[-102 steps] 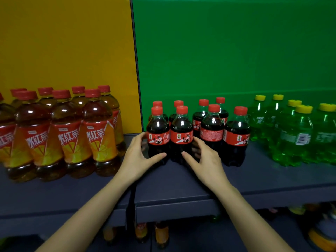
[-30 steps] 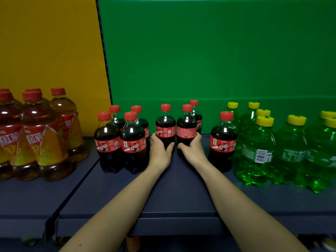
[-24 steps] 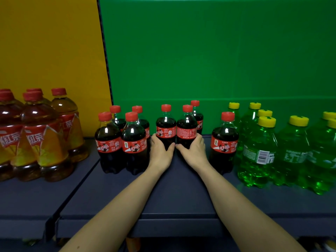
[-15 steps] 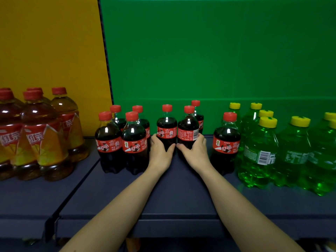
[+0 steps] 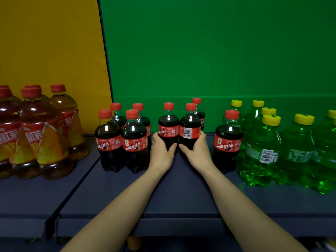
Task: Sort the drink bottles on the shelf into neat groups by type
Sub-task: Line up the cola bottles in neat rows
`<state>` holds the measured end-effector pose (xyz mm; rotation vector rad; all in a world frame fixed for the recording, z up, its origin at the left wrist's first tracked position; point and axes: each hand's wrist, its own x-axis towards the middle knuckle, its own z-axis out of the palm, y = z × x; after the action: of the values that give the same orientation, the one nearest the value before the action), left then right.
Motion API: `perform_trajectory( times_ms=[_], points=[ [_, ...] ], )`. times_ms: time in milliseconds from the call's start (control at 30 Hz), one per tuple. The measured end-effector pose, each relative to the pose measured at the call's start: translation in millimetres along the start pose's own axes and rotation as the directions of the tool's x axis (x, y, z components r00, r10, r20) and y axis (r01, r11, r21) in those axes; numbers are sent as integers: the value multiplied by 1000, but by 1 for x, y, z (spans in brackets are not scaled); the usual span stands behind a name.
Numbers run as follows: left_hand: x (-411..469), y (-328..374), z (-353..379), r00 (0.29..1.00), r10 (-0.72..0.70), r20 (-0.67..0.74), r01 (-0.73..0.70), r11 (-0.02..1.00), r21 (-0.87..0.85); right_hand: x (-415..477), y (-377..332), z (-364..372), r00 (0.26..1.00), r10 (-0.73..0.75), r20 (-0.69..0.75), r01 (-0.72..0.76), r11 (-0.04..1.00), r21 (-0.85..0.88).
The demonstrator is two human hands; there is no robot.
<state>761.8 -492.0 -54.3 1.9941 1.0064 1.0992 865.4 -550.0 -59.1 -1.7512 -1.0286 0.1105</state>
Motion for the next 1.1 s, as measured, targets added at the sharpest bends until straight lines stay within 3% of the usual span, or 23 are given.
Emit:
perform_trajectory(
  times_ms=[100,233,433,600,767,900,1100],
  points=[
    [-1,1,-1,1000,-5,-9,5,1000,17,0,-1,0,999,26,-34,-28,998,-59],
    [-2,3,0,1000,-7,-3,7,999,32,2,-2,0,994,101,51,-105,992,73],
    [-4,2,-1,999,12,-37,-10,997,71,-2,-1,1,1000,26,8,-25,993,-117],
    [-6,3,-2,1000,11,-30,-9,998,61,1,-3,-1,995,71,67,-73,997,21],
    [-8,2,-2,999,12,-46,-9,997,72,-1,-3,1,1000,28,14,-26,995,-100],
    [-8,3,-1,998,9,-55,-5,997,71,0,-5,-2,999,35,17,-34,998,-55],
    [-9,5,1,998,-6,-66,12,996,89,-3,-5,-2,1000,-18,-21,15,991,-135]
  ],
)
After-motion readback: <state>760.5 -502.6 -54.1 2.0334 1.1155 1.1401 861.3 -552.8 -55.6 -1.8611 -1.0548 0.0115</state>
